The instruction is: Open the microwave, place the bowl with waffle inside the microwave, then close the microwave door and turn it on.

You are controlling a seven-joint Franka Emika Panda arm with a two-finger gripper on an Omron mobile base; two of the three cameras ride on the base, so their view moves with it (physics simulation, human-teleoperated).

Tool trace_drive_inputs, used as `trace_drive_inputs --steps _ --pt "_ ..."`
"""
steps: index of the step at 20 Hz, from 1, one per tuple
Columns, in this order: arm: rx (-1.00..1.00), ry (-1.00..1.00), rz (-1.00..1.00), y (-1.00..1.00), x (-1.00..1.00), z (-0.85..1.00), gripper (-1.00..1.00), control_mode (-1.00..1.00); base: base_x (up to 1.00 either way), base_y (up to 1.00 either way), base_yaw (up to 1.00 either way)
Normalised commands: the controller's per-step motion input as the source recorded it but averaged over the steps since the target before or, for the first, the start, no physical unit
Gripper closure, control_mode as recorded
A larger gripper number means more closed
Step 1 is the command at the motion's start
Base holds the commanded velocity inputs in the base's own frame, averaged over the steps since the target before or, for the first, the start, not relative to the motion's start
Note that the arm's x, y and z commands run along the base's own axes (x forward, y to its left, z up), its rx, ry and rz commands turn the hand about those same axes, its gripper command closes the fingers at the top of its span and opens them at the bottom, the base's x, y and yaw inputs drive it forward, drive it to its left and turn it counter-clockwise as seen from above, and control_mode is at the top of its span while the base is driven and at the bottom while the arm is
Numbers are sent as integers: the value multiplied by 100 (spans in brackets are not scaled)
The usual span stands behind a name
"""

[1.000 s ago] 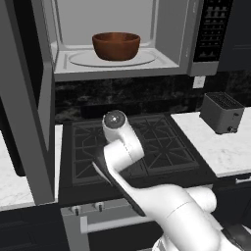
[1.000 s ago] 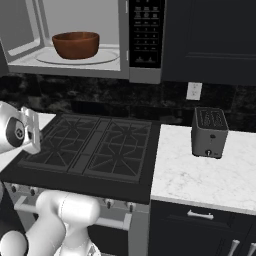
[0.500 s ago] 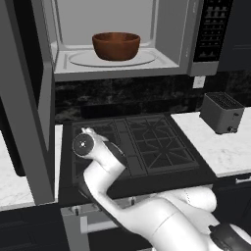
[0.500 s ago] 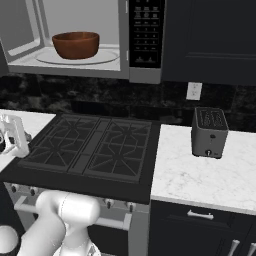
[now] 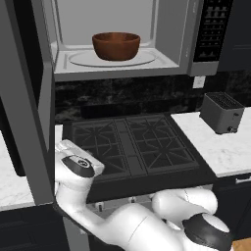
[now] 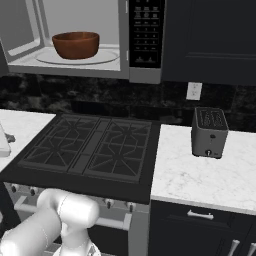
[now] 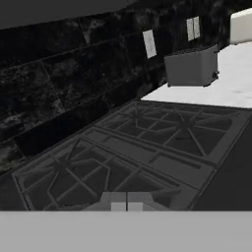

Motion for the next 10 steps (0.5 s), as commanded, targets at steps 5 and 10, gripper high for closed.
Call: trace_drive_inputs --steps 5,10 --pt "-27 -4 0 58 -40 39 100 -100 0 0 0" --pt "-29 0 -11 53 -41 41 100 -100 0 0 0"
